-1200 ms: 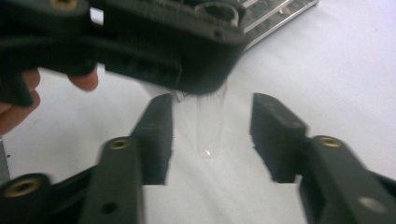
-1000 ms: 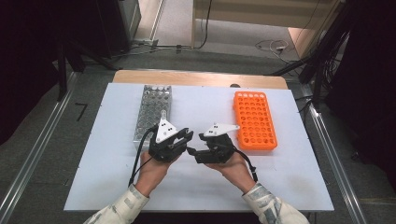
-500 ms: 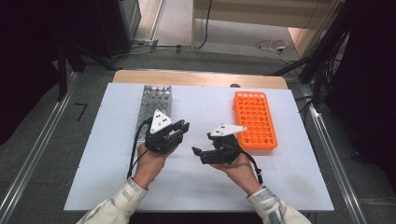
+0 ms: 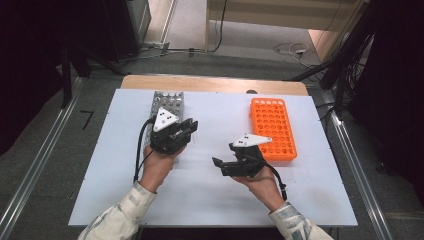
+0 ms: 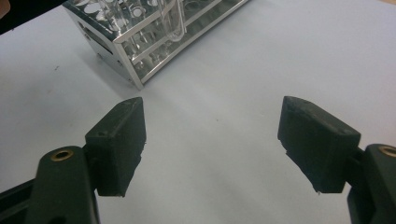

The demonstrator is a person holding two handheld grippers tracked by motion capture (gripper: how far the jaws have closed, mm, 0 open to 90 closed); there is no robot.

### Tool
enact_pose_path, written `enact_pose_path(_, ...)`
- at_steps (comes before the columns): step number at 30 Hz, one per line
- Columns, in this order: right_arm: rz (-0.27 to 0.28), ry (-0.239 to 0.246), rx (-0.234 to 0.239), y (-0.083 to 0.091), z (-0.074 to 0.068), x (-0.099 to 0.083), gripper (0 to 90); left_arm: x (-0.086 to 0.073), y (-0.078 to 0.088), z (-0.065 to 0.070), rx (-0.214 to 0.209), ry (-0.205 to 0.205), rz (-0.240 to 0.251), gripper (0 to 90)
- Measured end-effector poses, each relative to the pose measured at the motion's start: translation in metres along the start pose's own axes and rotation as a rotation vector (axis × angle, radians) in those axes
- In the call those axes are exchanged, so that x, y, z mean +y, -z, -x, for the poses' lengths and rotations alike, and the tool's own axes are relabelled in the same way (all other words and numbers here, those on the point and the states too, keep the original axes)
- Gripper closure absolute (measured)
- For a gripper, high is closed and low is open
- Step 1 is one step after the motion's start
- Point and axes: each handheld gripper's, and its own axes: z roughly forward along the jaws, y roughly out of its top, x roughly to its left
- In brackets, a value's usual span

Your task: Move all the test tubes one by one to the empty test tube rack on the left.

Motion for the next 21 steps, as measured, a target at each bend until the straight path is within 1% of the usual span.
enact_pose_path(6,0.002,-0.011,-0.014,0.004,0.003,-0.004,22.0,0.004,-0.004,-0.006,0.006,0.006,0.002,75.0)
enact_pose_path(12,0.003,-0.026,-0.03,0.009,0.007,-0.007,22.1,0.008,-0.011,-0.012,0.031,0.008,0.003,75.1)
enact_pose_path(15,0.005,-0.034,-0.036,0.011,0.008,-0.009,22.3,0.009,-0.014,-0.018,0.051,0.011,0.001,75.1)
enact_pose_path(17,0.007,-0.032,-0.041,0.012,0.009,-0.01,22.3,0.01,-0.015,-0.022,0.061,0.02,0.004,75.1)
enact_pose_path(21,0.003,-0.043,-0.048,0.014,0.011,-0.012,22.3,0.012,-0.017,-0.032,0.08,0.036,0.01,75.1)
